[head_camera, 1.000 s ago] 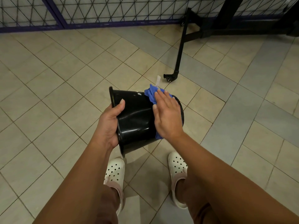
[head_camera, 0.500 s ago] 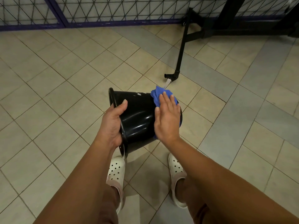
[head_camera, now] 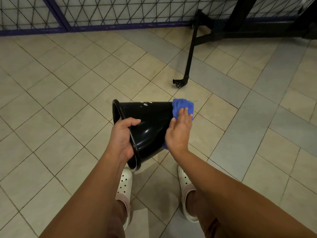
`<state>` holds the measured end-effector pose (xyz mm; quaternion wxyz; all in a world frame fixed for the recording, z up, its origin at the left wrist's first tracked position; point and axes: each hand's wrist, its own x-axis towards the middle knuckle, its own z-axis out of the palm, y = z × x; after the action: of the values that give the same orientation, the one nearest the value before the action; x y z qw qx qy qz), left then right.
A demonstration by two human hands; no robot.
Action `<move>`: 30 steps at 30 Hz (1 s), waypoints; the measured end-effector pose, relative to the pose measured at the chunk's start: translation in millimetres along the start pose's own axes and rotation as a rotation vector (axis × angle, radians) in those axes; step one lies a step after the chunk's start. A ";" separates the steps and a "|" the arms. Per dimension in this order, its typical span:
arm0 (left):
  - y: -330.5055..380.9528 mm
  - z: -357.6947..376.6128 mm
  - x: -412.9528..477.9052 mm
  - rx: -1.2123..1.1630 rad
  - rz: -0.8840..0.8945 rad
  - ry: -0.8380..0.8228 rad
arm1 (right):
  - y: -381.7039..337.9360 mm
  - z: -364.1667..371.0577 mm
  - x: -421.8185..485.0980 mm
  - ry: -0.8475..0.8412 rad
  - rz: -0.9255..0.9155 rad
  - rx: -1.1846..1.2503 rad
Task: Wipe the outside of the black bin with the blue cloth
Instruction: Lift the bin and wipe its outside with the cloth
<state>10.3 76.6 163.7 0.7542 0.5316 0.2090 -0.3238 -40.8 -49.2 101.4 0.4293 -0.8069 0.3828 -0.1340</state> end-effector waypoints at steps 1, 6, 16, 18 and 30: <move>-0.2 0.7 0.9 0.002 -0.013 0.021 | -2.7 0.5 -3.5 -0.025 -0.044 -0.010; 9.8 -7.0 4.3 -0.036 -0.019 0.046 | -0.6 -11.4 17.9 -0.020 -0.343 -0.169; 15.3 -8.7 5.5 0.017 -0.017 0.043 | 3.4 -15.1 19.0 -0.138 -0.353 -0.048; 16.4 -8.4 4.6 0.015 -0.020 0.028 | -0.8 -11.0 10.6 -0.178 -0.469 -0.037; 19.0 -11.2 1.4 0.099 0.062 -0.003 | 5.4 -7.4 15.3 -0.090 -0.280 -0.159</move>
<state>25.1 91.0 171.6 0.7370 0.5740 0.1749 -0.3111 -37.2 -66.6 99.8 0.3579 -0.8891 0.2562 -0.1255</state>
